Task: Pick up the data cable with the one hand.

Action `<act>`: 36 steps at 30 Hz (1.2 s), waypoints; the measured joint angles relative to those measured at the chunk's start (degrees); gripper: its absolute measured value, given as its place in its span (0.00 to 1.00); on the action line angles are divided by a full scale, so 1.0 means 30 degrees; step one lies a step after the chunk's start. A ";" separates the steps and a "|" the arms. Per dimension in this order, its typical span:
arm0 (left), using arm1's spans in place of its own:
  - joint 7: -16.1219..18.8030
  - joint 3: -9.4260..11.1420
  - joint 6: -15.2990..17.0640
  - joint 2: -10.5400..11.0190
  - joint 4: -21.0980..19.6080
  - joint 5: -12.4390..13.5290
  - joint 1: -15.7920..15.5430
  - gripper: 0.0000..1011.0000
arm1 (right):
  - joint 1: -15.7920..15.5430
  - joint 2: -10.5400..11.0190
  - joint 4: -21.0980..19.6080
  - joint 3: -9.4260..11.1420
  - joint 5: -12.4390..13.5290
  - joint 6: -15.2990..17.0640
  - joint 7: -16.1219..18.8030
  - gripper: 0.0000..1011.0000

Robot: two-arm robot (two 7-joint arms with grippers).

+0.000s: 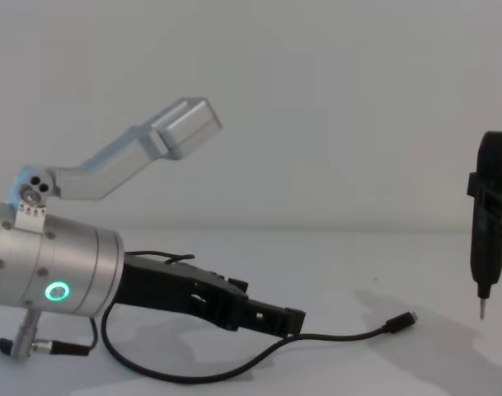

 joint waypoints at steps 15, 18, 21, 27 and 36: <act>-0.0391 0.0921 -0.0055 -0.0365 0.1173 0.0387 -0.0974 0.99 | 0.0000 0.0000 0.0001 0.0000 -0.0001 -0.0001 0.0000 0.27; -0.0448 0.1091 -0.0074 -0.0430 0.1349 0.0490 -0.1128 0.99 | 0.0000 0.0000 0.0001 0.0000 0.0000 0.0000 0.0001 0.27; -0.0505 0.1257 -0.0109 -0.0483 0.1489 0.0617 -0.1267 0.99 | 0.0000 0.0000 0.0001 -0.0001 0.0000 0.0000 0.0001 0.27; -0.0620 0.1553 -0.0204 -0.0529 0.1666 0.0963 -0.1478 0.99 | 0.0000 0.0000 0.0001 0.0000 0.0000 0.0000 0.0000 0.27; -0.0610 0.1853 -0.0278 -0.0557 0.1767 0.1467 -0.1611 0.99 | 0.0000 0.0000 0.0001 -0.0001 0.0000 -0.0001 0.0001 0.27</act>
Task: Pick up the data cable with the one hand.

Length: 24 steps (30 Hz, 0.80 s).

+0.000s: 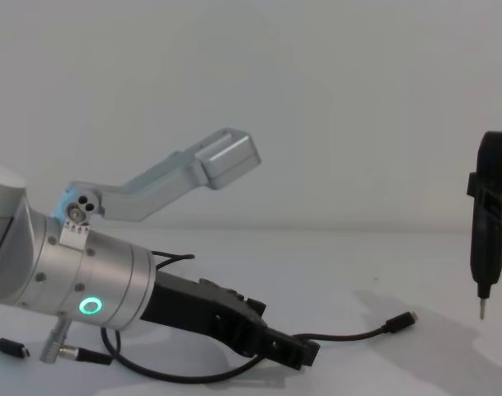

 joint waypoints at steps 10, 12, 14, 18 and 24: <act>0.0117 0.0161 -0.0037 -0.0023 0.0052 0.0387 -0.0060 0.88 | 0.0000 0.0000 0.0000 0.0000 0.0000 0.0000 -0.0001 0.27; 0.0129 0.0173 -0.0042 -0.0025 0.0055 0.0424 -0.0067 0.86 | 0.0000 0.0000 -0.0001 0.0000 0.0000 0.0000 0.0000 0.27; 0.0144 0.0189 -0.0047 -0.0029 0.0060 0.0467 -0.0071 0.78 | 0.0000 0.0000 -0.0001 0.0000 0.0000 0.0000 0.0000 0.27; 0.0167 0.0212 -0.0055 -0.0035 0.0068 0.0517 -0.0077 0.68 | -0.0001 0.0000 -0.0001 0.0000 0.0000 0.0000 0.0000 0.27; 0.0186 0.0236 -0.0058 -0.0044 0.0080 0.0573 -0.0085 0.51 | 0.0000 0.0000 -0.0001 0.0000 -0.0001 0.0001 0.0000 0.27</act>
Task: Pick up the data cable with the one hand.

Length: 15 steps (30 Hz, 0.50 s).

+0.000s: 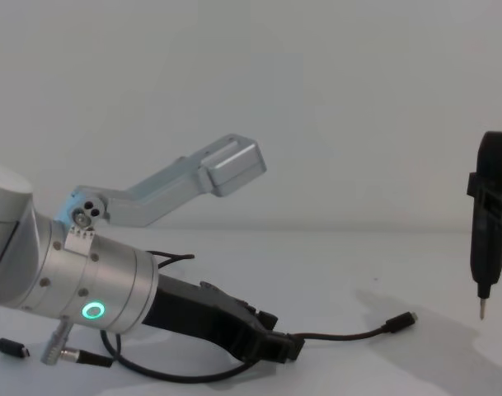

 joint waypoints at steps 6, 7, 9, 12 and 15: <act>0.0011 0.0014 0.0000 -0.0001 0.0006 0.0035 -0.0009 0.29 | 0.0000 0.0000 0.0000 0.0000 0.0001 -0.0001 0.0000 0.27; 0.0013 0.0015 0.0000 -0.0001 0.0007 0.0039 -0.0009 0.27 | 0.0000 -0.0001 0.0001 0.0000 0.0000 0.0000 0.0000 0.27; 0.0019 0.0020 0.0000 -0.0001 0.0007 0.0047 -0.0013 0.20 | 0.0000 0.0000 0.0001 0.0000 0.0000 -0.0001 0.0000 0.27; 0.0026 0.0026 0.0000 0.0000 0.0007 0.0055 -0.0014 0.10 | 0.0000 0.0000 0.0001 -0.0001 0.0001 0.0000 0.0000 0.27; 0.0032 0.0032 0.0001 0.0000 0.0007 0.0061 -0.0015 0.05 | 0.0000 0.0000 0.0001 -0.0001 0.0000 -0.0001 -0.0001 0.27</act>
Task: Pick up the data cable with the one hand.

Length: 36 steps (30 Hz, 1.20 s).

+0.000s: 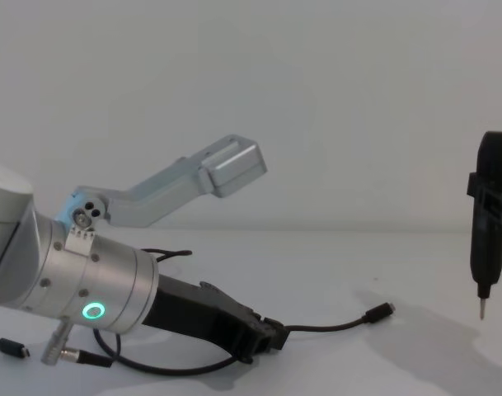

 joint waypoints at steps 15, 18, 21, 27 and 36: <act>0.0206 -0.0351 -0.0522 0.0049 -0.0276 -0.0003 0.0366 0.04 | 0.0013 -0.0054 -0.0305 0.0178 0.0136 0.0079 0.0070 0.27; 0.0322 -0.0597 -0.0826 0.0095 -0.0458 -0.0081 0.0596 0.04 | 0.0020 -0.0104 -0.0576 0.0315 0.0311 0.0162 0.0134 0.27; 0.0410 -0.0833 -0.1080 0.0159 -0.0669 -0.0181 0.0788 0.04 | 0.0038 -0.0170 -0.0876 0.0450 0.0486 0.0232 0.0186 0.27; 0.0358 -0.1238 -0.1466 0.0352 -0.1143 -0.0370 0.1028 0.04 | 0.0195 -0.0367 -0.1709 0.0764 0.0927 0.0353 0.0367 0.27; 0.0157 -0.1562 -0.1773 0.0577 -0.1629 -0.0556 0.1203 0.04 | 0.0667 -0.0743 -0.2347 0.0932 0.1370 0.0555 0.0579 0.27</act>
